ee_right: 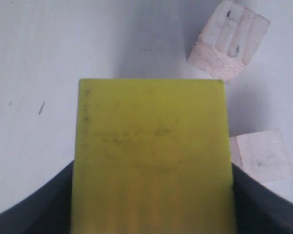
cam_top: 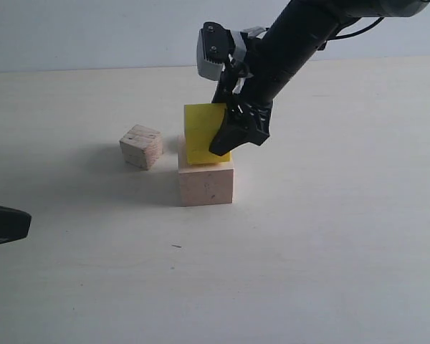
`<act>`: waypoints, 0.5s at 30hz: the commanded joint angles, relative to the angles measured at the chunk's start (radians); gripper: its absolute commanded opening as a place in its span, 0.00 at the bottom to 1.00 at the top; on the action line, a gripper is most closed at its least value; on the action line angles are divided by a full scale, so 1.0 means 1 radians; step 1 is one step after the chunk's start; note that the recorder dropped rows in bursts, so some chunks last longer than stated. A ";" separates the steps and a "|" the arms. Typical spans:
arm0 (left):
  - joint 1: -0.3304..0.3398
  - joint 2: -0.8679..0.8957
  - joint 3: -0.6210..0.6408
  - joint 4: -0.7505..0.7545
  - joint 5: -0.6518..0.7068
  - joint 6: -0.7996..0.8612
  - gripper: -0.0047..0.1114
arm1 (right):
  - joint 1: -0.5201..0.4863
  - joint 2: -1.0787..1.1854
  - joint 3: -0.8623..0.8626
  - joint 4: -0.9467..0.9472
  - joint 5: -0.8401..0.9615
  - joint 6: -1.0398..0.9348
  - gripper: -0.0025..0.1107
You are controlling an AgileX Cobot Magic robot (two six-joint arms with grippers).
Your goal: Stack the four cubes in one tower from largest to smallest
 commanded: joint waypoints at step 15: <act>-0.006 0.002 -0.006 -0.005 0.002 0.000 0.04 | -0.001 -0.021 0.017 0.037 -0.027 -0.066 0.02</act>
